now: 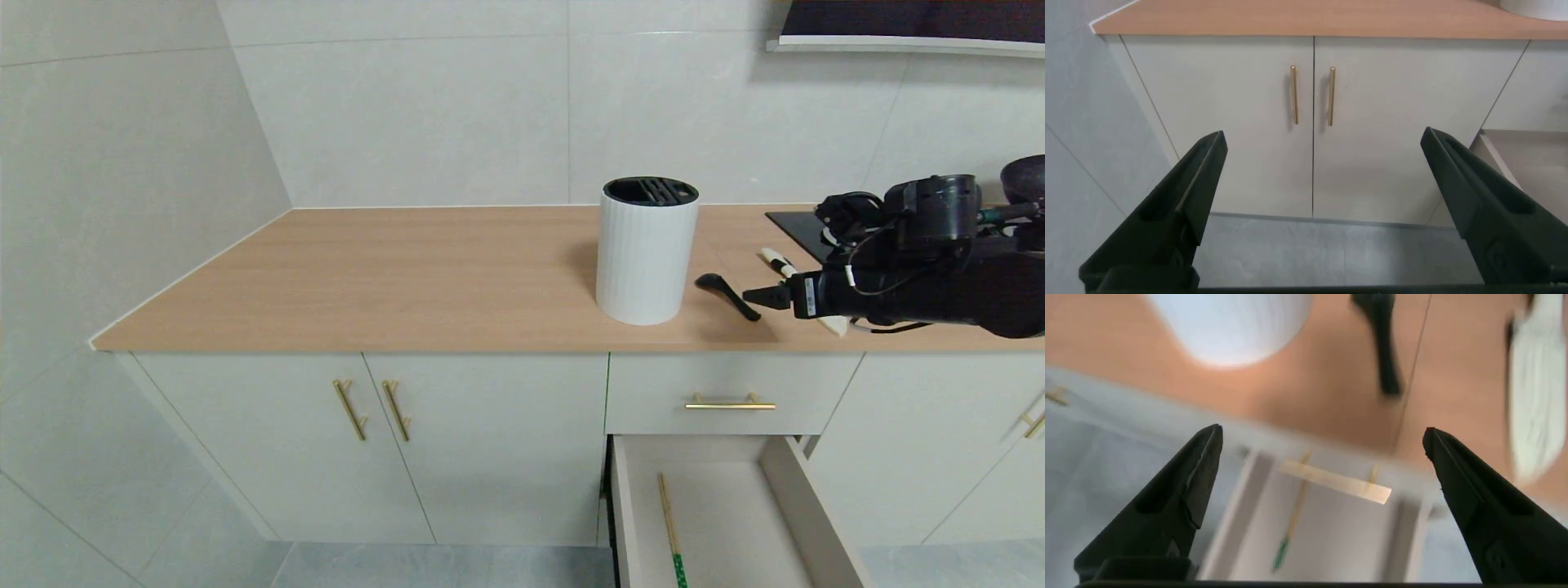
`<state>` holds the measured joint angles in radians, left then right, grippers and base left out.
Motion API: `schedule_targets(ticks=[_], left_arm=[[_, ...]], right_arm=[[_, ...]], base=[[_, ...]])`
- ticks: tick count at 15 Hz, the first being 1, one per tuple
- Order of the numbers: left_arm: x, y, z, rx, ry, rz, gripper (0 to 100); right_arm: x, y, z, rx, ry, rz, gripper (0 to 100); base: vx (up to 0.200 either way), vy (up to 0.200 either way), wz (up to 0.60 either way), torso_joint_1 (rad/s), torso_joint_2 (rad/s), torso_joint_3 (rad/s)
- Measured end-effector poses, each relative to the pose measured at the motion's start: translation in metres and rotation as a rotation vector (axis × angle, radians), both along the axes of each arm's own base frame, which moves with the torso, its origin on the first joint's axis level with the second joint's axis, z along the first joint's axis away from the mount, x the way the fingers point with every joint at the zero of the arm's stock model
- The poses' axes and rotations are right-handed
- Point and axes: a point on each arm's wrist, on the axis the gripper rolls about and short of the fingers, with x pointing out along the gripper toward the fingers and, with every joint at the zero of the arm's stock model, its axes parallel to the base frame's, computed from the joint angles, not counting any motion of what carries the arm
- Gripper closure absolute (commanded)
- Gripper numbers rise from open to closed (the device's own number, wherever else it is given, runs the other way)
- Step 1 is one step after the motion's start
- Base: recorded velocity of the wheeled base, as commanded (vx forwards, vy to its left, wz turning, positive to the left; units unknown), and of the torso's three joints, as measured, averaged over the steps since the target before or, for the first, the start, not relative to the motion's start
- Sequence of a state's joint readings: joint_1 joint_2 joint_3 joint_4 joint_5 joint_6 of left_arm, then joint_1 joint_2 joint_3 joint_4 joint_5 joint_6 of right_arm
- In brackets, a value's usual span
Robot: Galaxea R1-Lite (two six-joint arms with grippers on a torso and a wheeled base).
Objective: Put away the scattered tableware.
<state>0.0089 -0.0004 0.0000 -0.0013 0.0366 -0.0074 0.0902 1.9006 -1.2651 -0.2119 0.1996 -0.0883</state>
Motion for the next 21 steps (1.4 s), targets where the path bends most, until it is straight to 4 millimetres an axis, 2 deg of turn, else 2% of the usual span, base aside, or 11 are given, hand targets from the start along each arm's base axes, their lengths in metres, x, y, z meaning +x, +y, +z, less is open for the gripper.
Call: schedule_targets(ticks=[4, 8, 13, 21], left_arm=[[0.000, 0.000, 0.000, 0.000, 0.000, 0.000, 0], [0.000, 0.000, 0.000, 0.000, 0.000, 0.000, 0], [0.000, 0.000, 0.000, 0.000, 0.000, 0.000, 0], [0.000, 0.000, 0.000, 0.000, 0.000, 0.000, 0]], right_arm=[[0.049, -0.006, -0.025, -0.047, -0.063, 0.021, 0], [0.077, -0.005, -0.051, -0.046, -0.048, 0.037, 0], [0.091, -0.005, -0.071, -0.043, -0.023, 0.036, 0], [0.101, -0.004, -0.084, -0.048, -0.035, 0.027, 0]], base=[[0.000, 0.000, 0.00, 0.000, 0.00, 0.000], [0.000, 0.000, 0.00, 0.000, 0.00, 0.000], [0.000, 0.000, 0.00, 0.000, 0.00, 0.000], [0.000, 0.000, 0.00, 0.000, 0.00, 0.000]])
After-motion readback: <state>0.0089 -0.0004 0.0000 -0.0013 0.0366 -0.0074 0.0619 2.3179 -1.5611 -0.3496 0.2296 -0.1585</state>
